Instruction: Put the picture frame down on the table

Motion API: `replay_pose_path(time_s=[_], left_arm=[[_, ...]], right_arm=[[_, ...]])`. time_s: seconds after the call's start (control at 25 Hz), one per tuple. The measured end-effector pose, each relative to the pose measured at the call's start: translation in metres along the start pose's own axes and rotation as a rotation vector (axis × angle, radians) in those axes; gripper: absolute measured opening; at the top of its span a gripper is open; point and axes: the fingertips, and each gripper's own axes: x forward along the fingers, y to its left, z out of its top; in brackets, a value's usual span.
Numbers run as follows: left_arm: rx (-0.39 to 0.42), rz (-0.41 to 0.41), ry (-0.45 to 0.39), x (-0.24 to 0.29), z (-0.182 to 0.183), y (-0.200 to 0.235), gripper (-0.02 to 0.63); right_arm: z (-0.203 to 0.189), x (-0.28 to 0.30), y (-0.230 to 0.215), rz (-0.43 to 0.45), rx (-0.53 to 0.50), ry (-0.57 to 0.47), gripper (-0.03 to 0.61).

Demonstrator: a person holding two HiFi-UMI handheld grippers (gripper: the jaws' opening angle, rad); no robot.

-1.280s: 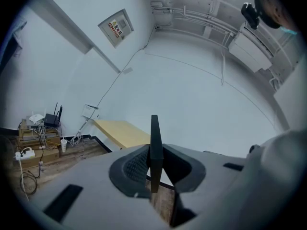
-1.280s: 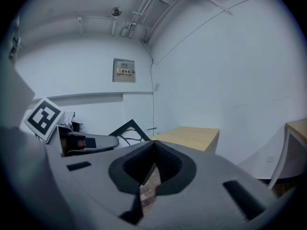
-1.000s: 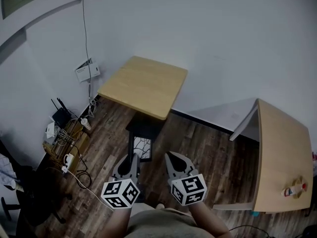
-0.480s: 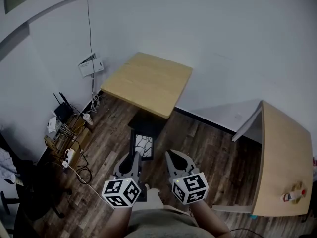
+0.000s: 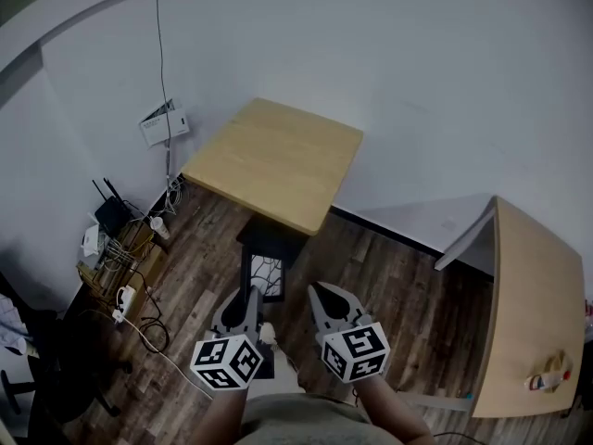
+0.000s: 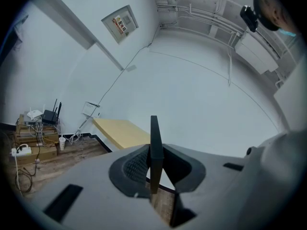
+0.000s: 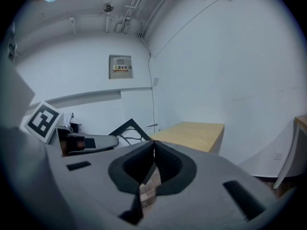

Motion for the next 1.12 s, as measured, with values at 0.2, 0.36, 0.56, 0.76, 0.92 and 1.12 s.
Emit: replay_pose_path(time_s=[0.2, 0.36, 0.56, 0.76, 0.92, 1.12], left_arm=[[-0.002, -0.012, -0.005, 0.044, 0.017, 0.012, 0.061], [-0.006, -0.027, 0.002, 0.079, 0.032, 0.023, 0.061], [-0.008, -0.036, 0.007, 0.125, 0.054, 0.043, 0.061], [-0.004, -0.040, 0.006, 0.167, 0.079, 0.065, 0.061], [0.002, -0.048, 0.013, 0.200, 0.095, 0.081, 0.061], [0.000, -0.060, 0.025, 0.235, 0.105, 0.103, 0.061]], right_arm=[[0.017, 0.040, -0.018, 0.000, -0.012, -0.001, 0.001], [0.033, 0.073, -0.032, -0.007, -0.017, -0.005, 0.000], [0.050, 0.124, -0.051, -0.008, -0.010, 0.000, 0.000], [0.070, 0.173, -0.065, -0.014, -0.017, -0.008, 0.000], [0.080, 0.209, -0.079, -0.028, -0.019, -0.007, 0.000], [0.085, 0.248, -0.089, -0.045, -0.019, -0.009, 0.000]])
